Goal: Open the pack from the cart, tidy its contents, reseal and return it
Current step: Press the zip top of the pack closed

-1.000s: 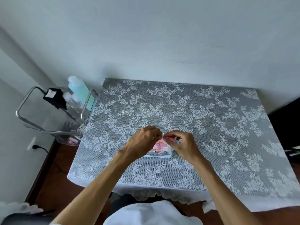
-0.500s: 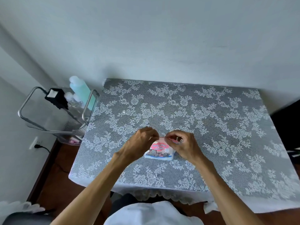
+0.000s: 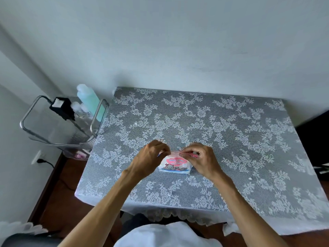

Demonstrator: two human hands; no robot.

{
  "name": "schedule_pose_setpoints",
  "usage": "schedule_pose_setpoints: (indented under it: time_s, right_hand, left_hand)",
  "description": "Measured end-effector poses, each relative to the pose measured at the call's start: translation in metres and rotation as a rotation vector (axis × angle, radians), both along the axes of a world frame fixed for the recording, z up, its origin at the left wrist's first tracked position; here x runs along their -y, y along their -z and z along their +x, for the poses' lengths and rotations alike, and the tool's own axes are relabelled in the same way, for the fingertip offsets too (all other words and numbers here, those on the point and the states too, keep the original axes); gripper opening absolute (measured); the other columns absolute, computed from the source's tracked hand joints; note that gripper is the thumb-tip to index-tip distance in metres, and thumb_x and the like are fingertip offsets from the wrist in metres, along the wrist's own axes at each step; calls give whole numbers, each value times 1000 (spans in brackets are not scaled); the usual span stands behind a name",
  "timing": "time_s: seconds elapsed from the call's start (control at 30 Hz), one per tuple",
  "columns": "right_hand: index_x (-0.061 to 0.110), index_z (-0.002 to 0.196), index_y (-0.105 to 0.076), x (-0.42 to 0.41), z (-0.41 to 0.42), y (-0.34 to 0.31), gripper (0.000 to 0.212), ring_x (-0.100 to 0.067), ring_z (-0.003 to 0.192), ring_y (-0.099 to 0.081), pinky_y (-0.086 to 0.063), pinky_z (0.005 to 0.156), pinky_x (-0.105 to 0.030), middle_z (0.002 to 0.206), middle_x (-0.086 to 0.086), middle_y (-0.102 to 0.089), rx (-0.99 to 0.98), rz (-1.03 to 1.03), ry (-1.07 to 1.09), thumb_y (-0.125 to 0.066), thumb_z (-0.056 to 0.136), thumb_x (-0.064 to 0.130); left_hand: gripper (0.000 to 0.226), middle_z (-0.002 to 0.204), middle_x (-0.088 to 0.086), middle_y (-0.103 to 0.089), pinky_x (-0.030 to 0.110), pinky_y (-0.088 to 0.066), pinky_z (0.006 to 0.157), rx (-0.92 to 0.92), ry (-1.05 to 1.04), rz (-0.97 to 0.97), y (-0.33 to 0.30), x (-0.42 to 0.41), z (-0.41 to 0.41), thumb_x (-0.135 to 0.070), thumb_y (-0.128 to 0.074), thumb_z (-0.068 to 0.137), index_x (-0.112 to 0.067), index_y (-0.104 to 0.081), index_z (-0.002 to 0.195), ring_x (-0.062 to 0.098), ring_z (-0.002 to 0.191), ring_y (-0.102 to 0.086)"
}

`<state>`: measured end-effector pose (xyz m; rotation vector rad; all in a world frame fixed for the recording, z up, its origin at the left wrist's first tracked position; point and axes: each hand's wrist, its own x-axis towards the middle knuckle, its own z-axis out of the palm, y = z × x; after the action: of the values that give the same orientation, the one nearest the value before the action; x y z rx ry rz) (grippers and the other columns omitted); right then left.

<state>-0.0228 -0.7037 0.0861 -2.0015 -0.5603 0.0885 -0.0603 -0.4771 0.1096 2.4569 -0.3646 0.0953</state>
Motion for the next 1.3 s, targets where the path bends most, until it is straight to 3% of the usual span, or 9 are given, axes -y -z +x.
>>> schedule_pose_setpoints:
  time_s: [0.17,0.4,0.57,0.67,0.73,0.83,1.07,1.2,1.3]
  right_hand:
    - [28,99,-69,2,-3,-2,29,2,79,-69,-58,62,-20,91,17,-69,-123,38,16,-63,80,50]
    - [29,99,-70,17,-1,0,25,-13,60,-69,-53,47,-37,78,19,-70,-165,-22,78,-64,82,47]
    - [24,97,-72,27,-2,2,21,-12,57,-66,-50,46,-40,79,8,-73,-215,-28,117,-67,83,39]
    - [15,106,-72,35,0,7,26,-6,44,-54,-37,36,-25,80,-7,-74,-251,-47,152,-60,91,32]
    - [10,110,-71,37,1,9,29,-12,46,-56,-36,38,-23,82,-11,-73,-276,-54,162,-57,93,29]
    - [8,106,-71,37,4,6,21,-3,55,-65,-46,42,-16,83,-3,-73,-284,13,210,-66,89,19]
    - [13,94,-72,44,6,5,21,-20,69,-71,-59,58,-25,85,-8,-74,-353,204,225,-70,77,27]
    - [13,101,-70,49,6,6,16,-26,78,-71,-61,65,-32,91,-10,-74,-412,189,197,-64,88,19]
    - [12,106,-68,53,8,3,25,-25,77,-72,-61,64,-41,89,-6,-75,-426,128,203,-61,91,31]
  left_hand:
    - [8,95,-6,-71,22,-52,74,-96,-41,-103,2,-6,0,-23,-65,93,-18,-70,94,7,82,-66]
    - [6,92,-4,-74,15,-54,74,-109,-32,-141,4,-19,2,-16,-67,91,-15,-71,95,4,80,-67]
    - [7,94,-2,-73,18,-57,79,-104,-8,-140,12,-20,4,-10,-66,92,-12,-71,97,5,82,-68]
    - [7,94,-2,-75,13,-55,75,-145,-42,-170,12,-26,8,-15,-67,92,-15,-71,97,-3,82,-66]
    - [8,96,0,-75,5,-50,73,-118,-47,-160,10,-28,10,-15,-66,92,-13,-71,99,-9,81,-64]
    - [11,98,4,-74,6,-51,76,-98,-49,-165,9,-28,11,-14,-65,93,-8,-70,100,6,84,-69]
    - [9,94,6,-73,1,-48,71,-40,-81,-137,14,-30,9,-14,-64,93,-6,-67,96,7,82,-66]
    - [5,89,1,-75,7,-51,68,-115,-78,-243,13,-33,12,-17,-67,91,-12,-67,92,6,79,-70]
    - [1,80,-5,-74,18,-56,62,-258,-45,-374,10,-34,12,-15,-66,92,-15,-67,92,6,72,-72]
